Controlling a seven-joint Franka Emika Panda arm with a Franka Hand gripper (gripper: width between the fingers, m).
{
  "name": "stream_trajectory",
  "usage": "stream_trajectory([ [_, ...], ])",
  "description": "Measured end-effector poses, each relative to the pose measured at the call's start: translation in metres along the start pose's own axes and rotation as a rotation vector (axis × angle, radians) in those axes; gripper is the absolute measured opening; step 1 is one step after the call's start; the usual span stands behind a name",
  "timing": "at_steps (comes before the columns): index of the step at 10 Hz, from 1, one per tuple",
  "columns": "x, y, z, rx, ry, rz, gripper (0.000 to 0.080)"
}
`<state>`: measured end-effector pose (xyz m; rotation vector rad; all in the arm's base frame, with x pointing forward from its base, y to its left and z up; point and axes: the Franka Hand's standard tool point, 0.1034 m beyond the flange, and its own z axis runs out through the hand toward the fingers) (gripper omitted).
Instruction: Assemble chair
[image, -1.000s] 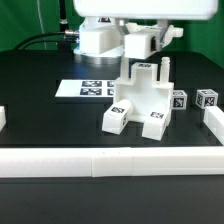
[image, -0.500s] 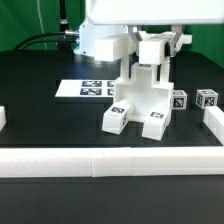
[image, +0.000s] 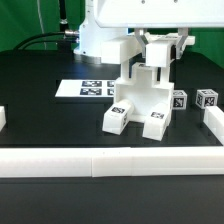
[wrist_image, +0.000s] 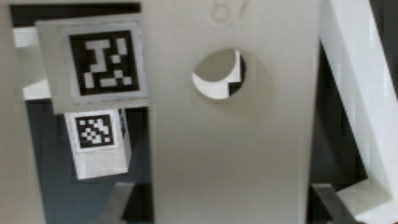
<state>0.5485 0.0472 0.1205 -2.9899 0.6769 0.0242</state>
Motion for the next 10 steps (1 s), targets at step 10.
stream_trajectory([
  [10, 0.0054, 0.0019, 0.0005, 0.004, 0.015, -0.052, 0.0284],
])
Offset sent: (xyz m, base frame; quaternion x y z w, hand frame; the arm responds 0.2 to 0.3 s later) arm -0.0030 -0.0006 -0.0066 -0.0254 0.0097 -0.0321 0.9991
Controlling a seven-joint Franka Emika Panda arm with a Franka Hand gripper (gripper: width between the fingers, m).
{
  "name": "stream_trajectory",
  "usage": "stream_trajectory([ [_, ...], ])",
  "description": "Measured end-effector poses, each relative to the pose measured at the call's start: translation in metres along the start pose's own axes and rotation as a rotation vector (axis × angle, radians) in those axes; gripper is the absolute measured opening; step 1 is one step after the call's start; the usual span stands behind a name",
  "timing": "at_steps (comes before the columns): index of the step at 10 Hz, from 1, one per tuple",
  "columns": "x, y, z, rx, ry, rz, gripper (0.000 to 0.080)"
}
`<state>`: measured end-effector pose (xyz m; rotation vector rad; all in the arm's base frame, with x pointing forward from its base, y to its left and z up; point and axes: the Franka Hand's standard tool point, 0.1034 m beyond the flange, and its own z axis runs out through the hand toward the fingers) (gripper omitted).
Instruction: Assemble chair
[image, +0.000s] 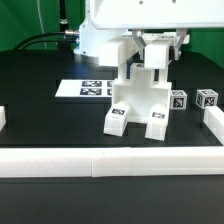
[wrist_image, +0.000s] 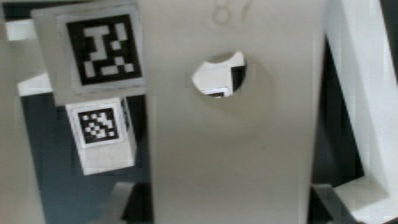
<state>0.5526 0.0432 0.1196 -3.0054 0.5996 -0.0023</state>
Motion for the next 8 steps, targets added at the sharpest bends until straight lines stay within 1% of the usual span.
stream_trajectory([
  [3, -0.0038, -0.0067, -0.0006, -0.009, 0.012, -0.067, 0.0284],
  [6, -0.0032, -0.0057, -0.0002, -0.007, 0.011, -0.070, 0.0284],
  [7, -0.0029, -0.0063, 0.0000, -0.011, 0.021, -0.084, 0.0284],
  [8, -0.0044, -0.0092, 0.0013, -0.020, 0.046, -0.121, 0.0284],
])
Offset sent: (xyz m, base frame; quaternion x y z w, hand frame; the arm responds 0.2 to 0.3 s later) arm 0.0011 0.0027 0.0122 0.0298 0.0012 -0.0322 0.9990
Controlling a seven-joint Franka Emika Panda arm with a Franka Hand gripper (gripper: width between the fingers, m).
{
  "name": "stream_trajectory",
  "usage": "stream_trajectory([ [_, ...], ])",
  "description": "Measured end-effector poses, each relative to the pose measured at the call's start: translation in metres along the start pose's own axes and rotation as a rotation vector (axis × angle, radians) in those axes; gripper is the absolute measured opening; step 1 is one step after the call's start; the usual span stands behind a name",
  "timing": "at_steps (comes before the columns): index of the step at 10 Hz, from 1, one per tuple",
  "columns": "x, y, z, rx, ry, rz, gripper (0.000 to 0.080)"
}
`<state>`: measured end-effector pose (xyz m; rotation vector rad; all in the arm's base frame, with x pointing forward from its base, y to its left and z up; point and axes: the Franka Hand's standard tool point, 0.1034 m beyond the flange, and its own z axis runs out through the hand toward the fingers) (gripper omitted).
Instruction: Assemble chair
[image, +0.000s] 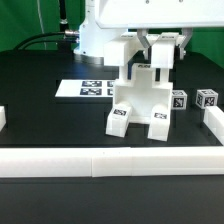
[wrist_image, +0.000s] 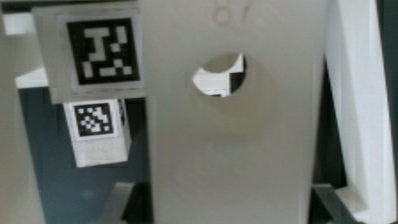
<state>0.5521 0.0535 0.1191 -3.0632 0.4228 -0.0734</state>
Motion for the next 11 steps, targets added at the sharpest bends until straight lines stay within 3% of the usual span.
stream_trajectory([
  [2, -0.004, -0.004, 0.004, -0.015, 0.000, -0.059, 0.0284],
  [7, -0.005, -0.002, 0.008, -0.013, -0.004, -0.061, 0.0284],
  [11, -0.006, 0.003, 0.032, -0.036, -0.021, -0.072, 0.0284],
])
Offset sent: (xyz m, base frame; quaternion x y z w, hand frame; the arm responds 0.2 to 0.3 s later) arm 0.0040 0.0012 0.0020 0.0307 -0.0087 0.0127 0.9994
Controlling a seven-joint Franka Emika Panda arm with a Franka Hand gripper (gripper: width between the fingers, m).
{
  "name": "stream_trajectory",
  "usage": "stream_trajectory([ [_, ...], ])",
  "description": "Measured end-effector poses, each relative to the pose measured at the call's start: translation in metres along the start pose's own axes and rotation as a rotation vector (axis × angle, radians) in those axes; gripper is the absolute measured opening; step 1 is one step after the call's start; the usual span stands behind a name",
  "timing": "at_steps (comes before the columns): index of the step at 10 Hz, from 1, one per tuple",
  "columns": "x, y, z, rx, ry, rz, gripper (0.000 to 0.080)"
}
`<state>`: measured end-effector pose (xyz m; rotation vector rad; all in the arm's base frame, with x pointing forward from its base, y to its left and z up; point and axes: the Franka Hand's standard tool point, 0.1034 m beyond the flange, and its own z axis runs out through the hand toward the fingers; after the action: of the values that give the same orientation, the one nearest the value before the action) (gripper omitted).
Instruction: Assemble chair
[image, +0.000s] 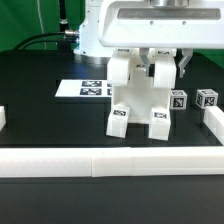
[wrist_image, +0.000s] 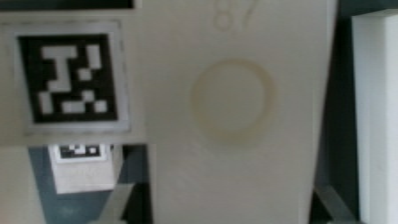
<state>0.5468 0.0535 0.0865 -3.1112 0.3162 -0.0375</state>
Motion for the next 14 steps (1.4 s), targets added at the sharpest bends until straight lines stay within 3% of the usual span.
stream_trajectory([
  [5, 0.0035, 0.0008, 0.0118, -0.011, -0.009, -0.001, 0.0284],
  [10, 0.0042, 0.0011, 0.0121, -0.011, -0.006, -0.001, 0.0284],
  [11, 0.0040, 0.0017, 0.0125, -0.012, -0.007, 0.000, 0.0365],
  [12, 0.0042, 0.0026, 0.0123, -0.012, -0.008, 0.000, 0.0365],
  [13, 0.0053, 0.0046, 0.0108, -0.012, -0.007, -0.004, 0.0547],
  [14, 0.0075, 0.0064, 0.0071, -0.010, -0.004, -0.006, 0.0617],
])
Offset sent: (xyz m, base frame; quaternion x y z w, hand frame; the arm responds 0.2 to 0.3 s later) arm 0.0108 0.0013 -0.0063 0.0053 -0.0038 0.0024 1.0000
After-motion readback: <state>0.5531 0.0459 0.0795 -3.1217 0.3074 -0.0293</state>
